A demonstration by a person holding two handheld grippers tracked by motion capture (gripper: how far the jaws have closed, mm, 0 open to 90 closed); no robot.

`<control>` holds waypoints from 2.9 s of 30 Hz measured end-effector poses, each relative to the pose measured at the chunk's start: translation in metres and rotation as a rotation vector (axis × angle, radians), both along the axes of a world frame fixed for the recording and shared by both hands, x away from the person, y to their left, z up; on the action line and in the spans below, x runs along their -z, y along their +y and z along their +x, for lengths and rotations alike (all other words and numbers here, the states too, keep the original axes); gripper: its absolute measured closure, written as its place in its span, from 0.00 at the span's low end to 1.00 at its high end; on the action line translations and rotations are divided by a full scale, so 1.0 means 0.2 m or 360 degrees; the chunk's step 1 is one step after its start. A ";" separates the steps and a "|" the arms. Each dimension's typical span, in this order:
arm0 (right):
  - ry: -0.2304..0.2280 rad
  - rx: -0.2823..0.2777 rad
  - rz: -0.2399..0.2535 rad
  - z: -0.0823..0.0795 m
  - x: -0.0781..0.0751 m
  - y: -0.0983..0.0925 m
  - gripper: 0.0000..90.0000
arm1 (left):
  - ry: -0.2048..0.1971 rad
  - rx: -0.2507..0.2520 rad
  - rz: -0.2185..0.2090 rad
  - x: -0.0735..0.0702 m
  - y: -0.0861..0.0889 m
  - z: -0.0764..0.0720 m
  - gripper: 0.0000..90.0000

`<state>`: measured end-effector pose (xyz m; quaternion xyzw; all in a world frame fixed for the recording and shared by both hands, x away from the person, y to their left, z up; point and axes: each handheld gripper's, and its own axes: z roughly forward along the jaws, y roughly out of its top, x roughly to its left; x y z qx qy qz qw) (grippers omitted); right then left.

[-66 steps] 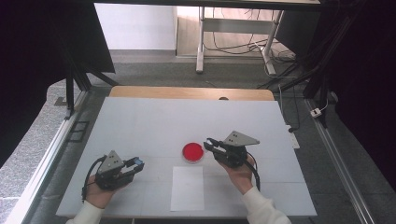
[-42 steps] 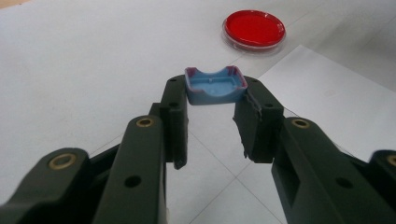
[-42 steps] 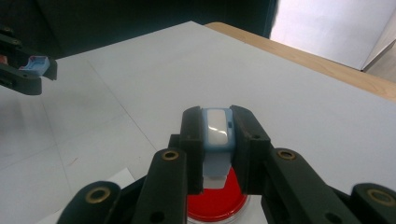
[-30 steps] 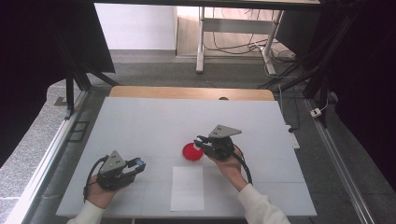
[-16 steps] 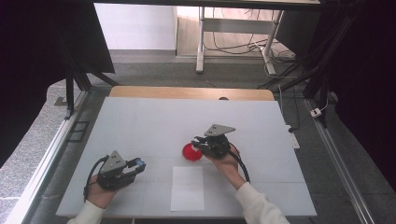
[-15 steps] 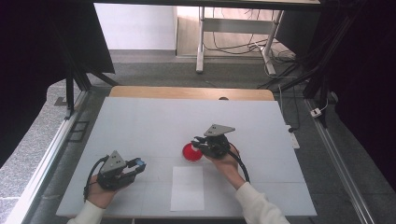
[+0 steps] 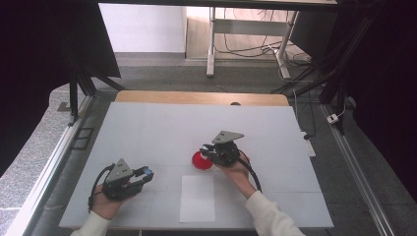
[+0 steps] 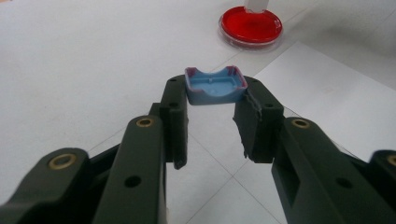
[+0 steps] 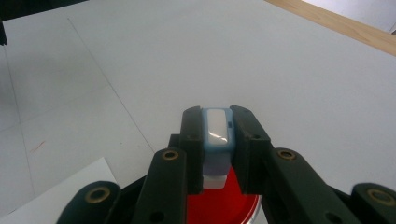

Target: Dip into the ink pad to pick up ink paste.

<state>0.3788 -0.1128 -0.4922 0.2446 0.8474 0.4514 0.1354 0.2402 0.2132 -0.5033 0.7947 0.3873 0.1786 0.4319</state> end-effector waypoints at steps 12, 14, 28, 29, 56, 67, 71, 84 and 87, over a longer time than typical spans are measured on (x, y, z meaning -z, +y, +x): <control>0.0015 -0.0006 -0.0034 0.00 0.03 0.01 0.83 | 0.0004 0.0006 0.0002 0.00 0.00 0.00 0.73; 0.0012 -0.0004 -0.0039 0.00 0.02 0.01 0.83 | 0.0005 0.0006 0.0002 0.00 0.00 0.00 0.73; 0.0021 -0.0001 -0.0064 0.01 0.04 0.01 0.83 | 0.0006 0.0012 0.0000 0.01 0.00 0.00 0.73; 0.0020 -0.0001 -0.0070 0.01 0.04 0.01 0.83 | 0.0007 0.0012 0.0001 0.01 0.00 0.00 0.73; 0.0045 -0.0009 -0.0089 0.01 0.06 0.02 0.83 | 0.0004 0.0013 0.0001 0.00 -0.01 0.00 0.73; 0.0012 -0.0015 -0.0118 0.00 0.07 0.03 0.84 | 0.0002 0.0015 0.0002 0.00 -0.01 0.00 0.73; 0.0004 -0.0011 -0.0141 0.00 0.07 0.03 0.84 | 0.0003 0.0015 0.0004 0.00 -0.01 0.00 0.73; -0.0008 -0.0005 -0.0110 0.00 0.06 0.03 0.84 | 0.0003 0.0012 0.0001 0.00 -0.01 0.00 0.73; -0.0017 -0.0006 -0.0116 -0.01 0.05 0.02 0.83 | 0.0003 0.0011 0.0001 0.00 -0.01 0.00 0.73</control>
